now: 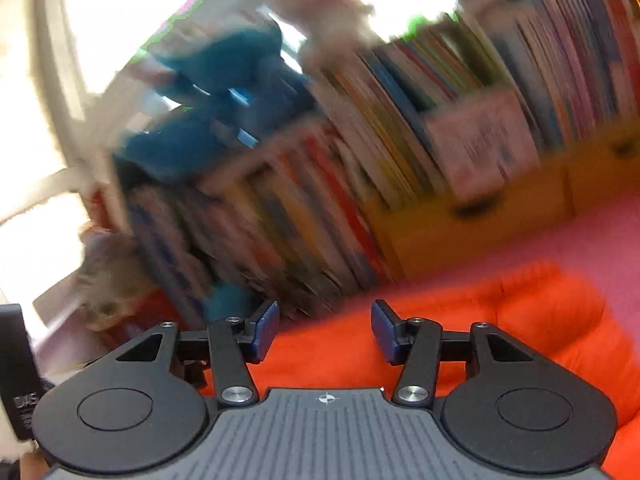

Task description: Fold clothes

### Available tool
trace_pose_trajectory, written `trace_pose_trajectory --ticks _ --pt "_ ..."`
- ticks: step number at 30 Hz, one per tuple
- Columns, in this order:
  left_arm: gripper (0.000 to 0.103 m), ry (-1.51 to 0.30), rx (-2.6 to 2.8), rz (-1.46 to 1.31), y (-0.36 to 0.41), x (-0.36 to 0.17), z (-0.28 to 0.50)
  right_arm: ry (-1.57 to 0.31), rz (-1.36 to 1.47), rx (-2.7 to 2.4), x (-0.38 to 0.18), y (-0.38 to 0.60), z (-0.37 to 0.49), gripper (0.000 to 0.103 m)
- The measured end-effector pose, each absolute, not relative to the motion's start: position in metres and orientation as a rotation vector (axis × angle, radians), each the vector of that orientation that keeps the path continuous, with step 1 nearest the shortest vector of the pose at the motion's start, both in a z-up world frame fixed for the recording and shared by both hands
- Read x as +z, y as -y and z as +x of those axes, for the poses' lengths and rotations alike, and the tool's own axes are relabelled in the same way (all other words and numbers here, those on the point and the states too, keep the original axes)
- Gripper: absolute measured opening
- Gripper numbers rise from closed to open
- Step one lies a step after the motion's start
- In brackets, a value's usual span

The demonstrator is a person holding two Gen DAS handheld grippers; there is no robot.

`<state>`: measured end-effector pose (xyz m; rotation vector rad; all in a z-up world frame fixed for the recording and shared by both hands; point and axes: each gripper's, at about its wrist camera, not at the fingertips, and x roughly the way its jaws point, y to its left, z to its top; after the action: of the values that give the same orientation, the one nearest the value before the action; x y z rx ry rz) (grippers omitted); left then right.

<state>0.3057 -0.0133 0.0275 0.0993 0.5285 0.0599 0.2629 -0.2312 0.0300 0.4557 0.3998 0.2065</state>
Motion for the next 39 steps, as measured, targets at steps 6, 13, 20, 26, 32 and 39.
trace_pose_trajectory --ticks 6,13,20,26,32,39 --pt "0.085 -0.552 0.167 0.288 0.021 0.002 0.325 -0.505 0.208 0.026 0.007 0.204 0.290 0.041" --pt "0.085 -0.549 0.206 0.379 0.027 -0.013 0.327 -0.536 0.097 -0.039 -0.006 0.194 0.295 0.041" --pt "0.085 -0.577 0.181 0.367 0.024 -0.015 0.331 -0.557 0.044 -0.054 -0.011 0.190 0.298 0.043" --pt "0.085 -0.597 0.158 0.293 0.014 -0.016 0.333 -0.570 0.065 -0.037 -0.012 0.193 0.301 0.043" --pt "0.085 -0.606 0.147 0.258 0.010 -0.017 0.333 -0.571 0.062 -0.037 -0.012 0.193 0.302 0.044" --pt "0.085 -0.609 0.141 0.242 0.006 -0.017 0.333 -0.572 0.057 -0.037 -0.012 0.193 0.302 0.044"
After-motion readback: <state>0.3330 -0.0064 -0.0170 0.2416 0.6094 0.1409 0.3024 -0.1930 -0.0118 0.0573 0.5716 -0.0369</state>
